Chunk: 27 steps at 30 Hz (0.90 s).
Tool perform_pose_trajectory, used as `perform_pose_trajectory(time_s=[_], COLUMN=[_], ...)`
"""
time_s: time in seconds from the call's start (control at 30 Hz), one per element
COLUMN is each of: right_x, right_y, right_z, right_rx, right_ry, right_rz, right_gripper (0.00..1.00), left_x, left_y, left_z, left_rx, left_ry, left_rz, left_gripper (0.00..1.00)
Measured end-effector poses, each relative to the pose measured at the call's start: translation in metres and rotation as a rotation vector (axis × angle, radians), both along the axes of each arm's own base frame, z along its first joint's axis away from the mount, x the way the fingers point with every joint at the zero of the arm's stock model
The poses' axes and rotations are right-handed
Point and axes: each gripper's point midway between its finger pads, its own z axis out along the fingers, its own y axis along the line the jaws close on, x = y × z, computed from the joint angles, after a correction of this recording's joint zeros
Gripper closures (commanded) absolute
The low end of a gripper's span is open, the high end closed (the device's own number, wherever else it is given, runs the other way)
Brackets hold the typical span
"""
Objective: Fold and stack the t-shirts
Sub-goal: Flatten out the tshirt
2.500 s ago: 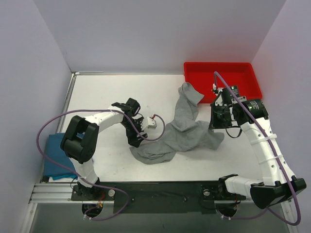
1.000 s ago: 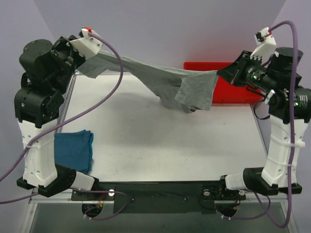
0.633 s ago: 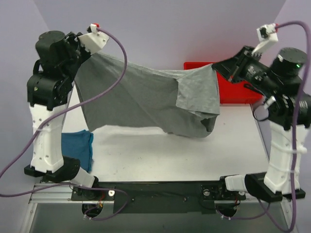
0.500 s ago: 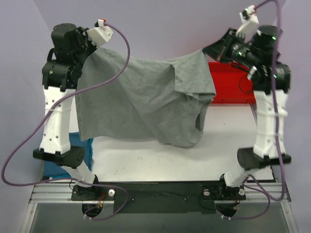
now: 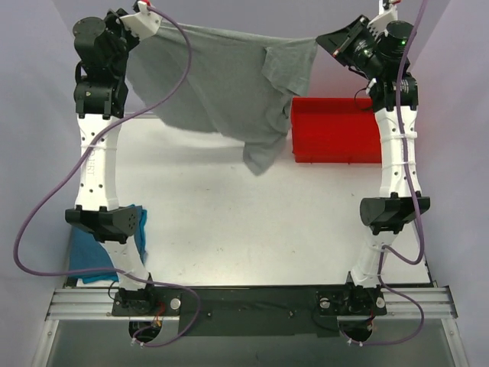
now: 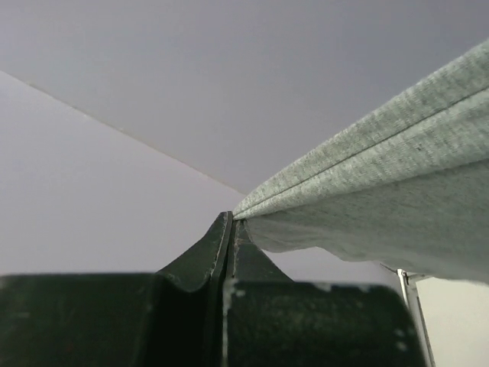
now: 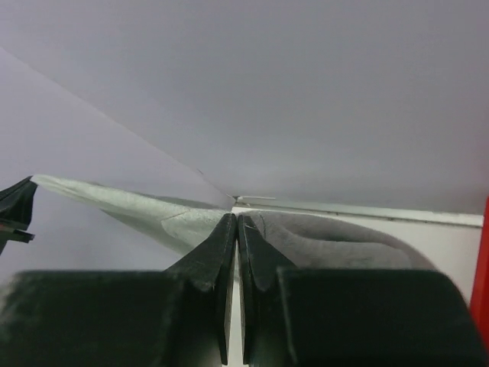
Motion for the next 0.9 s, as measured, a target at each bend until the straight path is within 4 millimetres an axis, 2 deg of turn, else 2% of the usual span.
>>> perform_pose_trajectory(time_s=[0.1,0.17,0.23,0.33,0.43,0.47,0.5,0.53,0.57,0.67,0.7,0.73,0.77,0.8,0.83,0.9], right_x=[-0.018,-0.035,-0.051,-0.081,-0.110,-0.120,-0.137,-0.145,-0.155,-0.175,-0.179,-0.181,-0.182,-0.184,-0.186,-0.191], right_y=[0.004,0.005,0.004,0.005,0.010,0.015,0.024,0.031,0.042,0.066,0.072,0.077,0.081,0.085,0.089,0.092], right_z=[0.030,0.036,0.034,0.004,-0.044,-0.067,-0.107,-0.128,-0.160,-0.236,-0.262,-0.285,-0.308,-0.323,-0.345,-0.369], right_rx=[0.008,-0.005,-0.034,-0.111,-0.199,-0.239,-0.298,-0.329,-0.377,-0.469,-0.505,-0.543,-0.580,-0.610,-0.662,-0.735], right_ry=[-0.081,-0.094,-0.086,-0.013,0.098,0.145,0.235,0.281,0.349,0.542,0.607,0.665,0.717,0.753,0.790,0.840], right_rz=[0.010,0.022,0.034,0.068,0.116,0.146,0.201,0.239,0.291,0.397,0.420,0.435,0.446,0.456,0.472,0.481], right_gripper=[1.00,1.00,1.00,1.00,1.00,1.00,1.00,1.00,1.00,0.99,0.93,0.76,0.68,0.55,0.51,0.45], left_x=[-0.008,-0.015,-0.021,-0.030,-0.044,-0.061,-0.062,-0.068,-0.075,-0.098,-0.111,-0.123,-0.136,-0.146,-0.157,-0.175], left_y=[0.005,0.008,0.012,0.017,0.019,0.020,0.020,0.020,0.019,0.016,0.014,0.013,0.012,0.011,0.010,0.010], left_z=[0.015,0.010,-0.001,-0.029,-0.080,-0.144,-0.149,-0.178,-0.210,-0.305,-0.341,-0.369,-0.394,-0.410,-0.426,-0.449], left_rx=[0.000,0.005,0.012,0.025,0.040,0.047,0.046,0.044,0.038,0.016,0.005,-0.003,-0.010,-0.014,-0.018,-0.025], left_ry=[-0.049,-0.034,0.006,0.098,0.251,0.428,0.441,0.515,0.593,0.832,0.924,0.999,1.070,1.115,1.162,1.233], left_rz=[-0.010,-0.019,-0.026,-0.045,-0.074,-0.099,-0.101,-0.112,-0.123,-0.152,-0.160,-0.167,-0.172,-0.176,-0.180,-0.183], left_gripper=[1.00,1.00,1.00,1.00,1.00,1.00,1.00,1.00,1.00,1.00,1.00,1.00,1.00,1.00,1.00,1.00])
